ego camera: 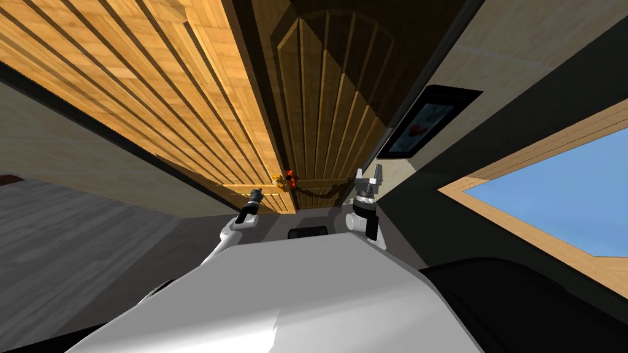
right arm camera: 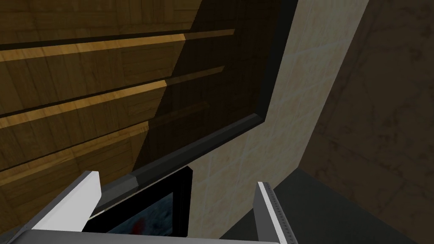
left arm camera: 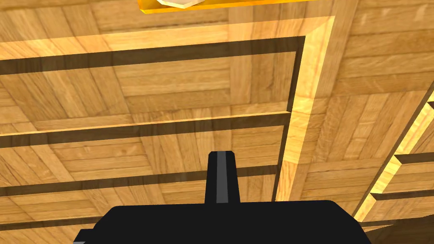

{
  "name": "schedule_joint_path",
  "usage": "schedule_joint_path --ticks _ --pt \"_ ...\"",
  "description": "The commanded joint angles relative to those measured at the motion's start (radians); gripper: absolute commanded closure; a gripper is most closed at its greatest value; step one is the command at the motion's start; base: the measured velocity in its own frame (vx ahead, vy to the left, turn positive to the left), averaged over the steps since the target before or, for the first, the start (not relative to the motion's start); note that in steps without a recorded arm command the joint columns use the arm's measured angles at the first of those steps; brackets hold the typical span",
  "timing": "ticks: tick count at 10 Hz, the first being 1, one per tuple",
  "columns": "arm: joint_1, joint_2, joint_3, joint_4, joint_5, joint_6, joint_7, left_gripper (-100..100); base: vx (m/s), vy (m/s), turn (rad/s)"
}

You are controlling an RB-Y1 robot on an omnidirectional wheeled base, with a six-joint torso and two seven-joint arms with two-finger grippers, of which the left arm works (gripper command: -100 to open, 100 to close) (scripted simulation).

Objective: Pull the door open

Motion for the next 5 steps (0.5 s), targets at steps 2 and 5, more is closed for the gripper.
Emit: schedule_joint_path --ticks 2,5 --pt "0.006 -0.002 -0.040 -0.045 -0.002 -0.003 0.015 -100 -0.178 -0.031 -0.111" --pt "0.013 0.002 -0.082 -0.087 -0.003 -0.007 0.035 -100 -0.202 -0.043 -0.083"
